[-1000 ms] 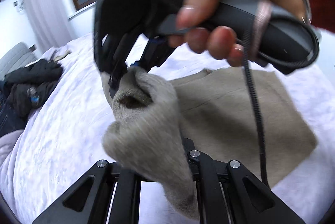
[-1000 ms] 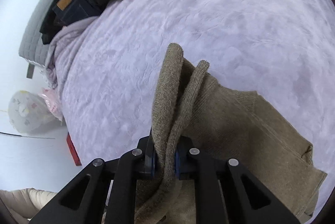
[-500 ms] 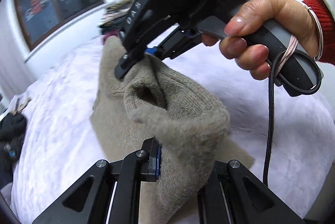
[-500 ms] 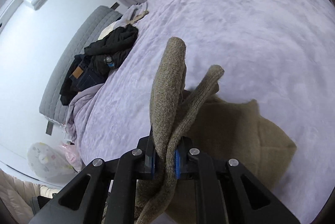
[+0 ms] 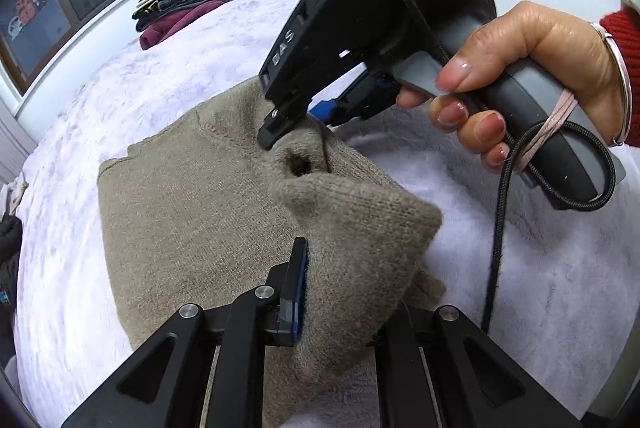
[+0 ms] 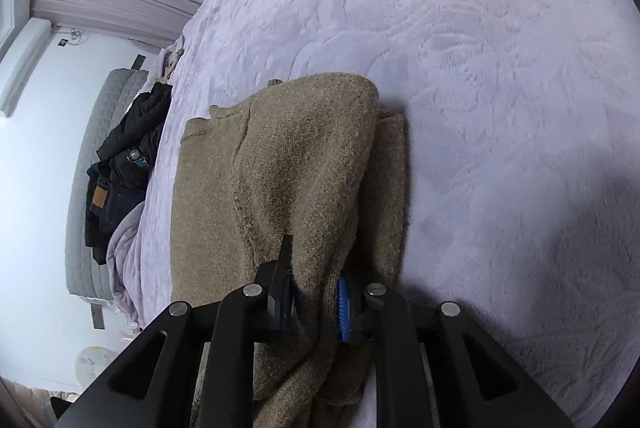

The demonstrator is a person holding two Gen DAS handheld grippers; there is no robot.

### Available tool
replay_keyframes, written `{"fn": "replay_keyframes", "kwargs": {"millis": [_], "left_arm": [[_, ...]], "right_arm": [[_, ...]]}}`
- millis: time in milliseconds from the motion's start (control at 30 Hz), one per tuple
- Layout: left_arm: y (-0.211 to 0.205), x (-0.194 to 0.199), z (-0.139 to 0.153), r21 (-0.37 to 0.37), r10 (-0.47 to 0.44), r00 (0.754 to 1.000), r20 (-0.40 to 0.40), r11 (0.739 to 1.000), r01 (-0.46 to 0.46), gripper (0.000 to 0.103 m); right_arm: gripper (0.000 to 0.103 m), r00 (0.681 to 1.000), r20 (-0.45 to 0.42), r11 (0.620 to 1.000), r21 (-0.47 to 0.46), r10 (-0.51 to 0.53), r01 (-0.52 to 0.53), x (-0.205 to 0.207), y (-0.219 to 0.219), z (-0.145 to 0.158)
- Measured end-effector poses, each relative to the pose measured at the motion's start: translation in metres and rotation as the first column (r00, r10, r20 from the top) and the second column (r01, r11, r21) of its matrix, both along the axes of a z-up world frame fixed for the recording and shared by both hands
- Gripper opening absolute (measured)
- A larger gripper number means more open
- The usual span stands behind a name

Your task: Fold small clothes

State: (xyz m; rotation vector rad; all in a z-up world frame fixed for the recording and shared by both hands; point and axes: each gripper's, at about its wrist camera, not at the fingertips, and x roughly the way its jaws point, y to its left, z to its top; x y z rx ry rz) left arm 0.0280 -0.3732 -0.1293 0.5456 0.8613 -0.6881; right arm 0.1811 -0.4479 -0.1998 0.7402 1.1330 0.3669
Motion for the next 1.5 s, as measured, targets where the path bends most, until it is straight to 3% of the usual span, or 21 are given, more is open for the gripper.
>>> {"fn": "replay_keyframes", "kwargs": {"millis": [67,100,133,267,500,600,633,667,833,967,1033,1133,1200,1433,1467,1500], "left_arm": [[0.02,0.012,0.0,-0.012,0.02,0.999,-0.025,1.0,-0.02,0.048],[0.03,0.013,0.004,-0.028,0.036,0.999,-0.032,0.999,-0.037,0.079],[0.04,0.011,0.011,-0.051,0.054,0.998,-0.023,0.997,-0.055,0.082],[0.077,0.008,0.032,-0.091,0.091,0.993,-0.074,0.991,-0.097,0.082],[0.132,0.046,0.041,-0.123,0.268,0.948,-0.173,0.949,-0.29,0.082],[0.147,0.065,0.027,-0.107,0.329,0.914,-0.237,0.926,-0.361,0.082],[0.149,0.071,0.022,-0.098,0.345,0.905,-0.25,0.921,-0.378,0.082],[0.151,0.076,0.018,-0.091,0.353,0.9,-0.257,0.918,-0.386,0.082],[0.153,0.084,-0.027,0.02,0.348,0.897,-0.273,0.934,-0.356,0.082],[0.169,0.083,-0.045,-0.009,0.35,0.869,-0.349,0.926,-0.377,0.083],[0.172,0.083,-0.048,-0.021,0.353,0.858,-0.372,0.921,-0.388,0.083],[0.173,0.079,-0.046,-0.014,0.354,0.859,-0.369,0.922,-0.386,0.083],[0.174,0.079,-0.046,-0.008,0.36,0.855,-0.373,0.92,-0.391,0.083],[0.175,0.073,-0.034,0.026,0.394,0.844,-0.364,0.91,-0.413,0.083],[0.175,0.072,-0.033,0.029,0.4,0.843,-0.361,0.908,-0.418,0.083],[0.176,0.07,-0.031,0.03,0.406,0.841,-0.358,0.905,-0.425,0.083]], "right_arm": [[0.03,1.0,-0.019,1.0,-0.015,-0.02,0.02,-0.005,-0.002,0.008],[0.033,0.999,-0.021,0.999,-0.035,-0.027,0.026,-0.008,-0.003,0.013],[0.034,0.999,-0.02,0.997,-0.064,-0.035,0.034,-0.014,-0.005,0.021],[0.034,0.999,0.008,0.994,-0.092,-0.053,0.053,-0.045,-0.006,0.047],[0.039,1.0,0.003,0.999,0.039,-0.025,0.025,-0.106,0.024,0.059],[0.036,0.999,-0.038,1.0,-0.018,0.013,-0.014,-0.115,0.04,0.046],[0.027,0.998,-0.063,0.999,-0.042,0.024,-0.027,-0.115,0.045,0.04],[0.006,0.997,-0.068,0.999,-0.035,0.034,-0.036,-0.116,0.049,0.038],[0.006,0.999,0.002,0.999,0.014,0.032,-0.032,-0.12,0.062,0.046],[0.006,0.996,-0.081,0.999,-0.02,-0.037,0.036,-0.139,0.044,0.008],[0.005,0.99,-0.103,0.995,0.026,-0.096,0.099,-0.155,0.03,-0.01],[0.006,0.98,-0.121,0.982,0.075,-0.161,0.171,-0.172,0.021,-0.015],[0.018,0.98,-0.121,0.987,0.031,-0.156,0.161,-0.177,0.023,-0.008],[0.019,0.986,-0.043,0.982,-0.104,-0.163,0.158,-0.178,0.022,0.03],[0.021,0.986,-0.028,0.98,-0.111,-0.167,0.163,-0.175,0.02,0.038],[0.031,0.986,-0.009,0.98,-0.106,-0.169,0.167,-0.17,0.02,0.044]]}}
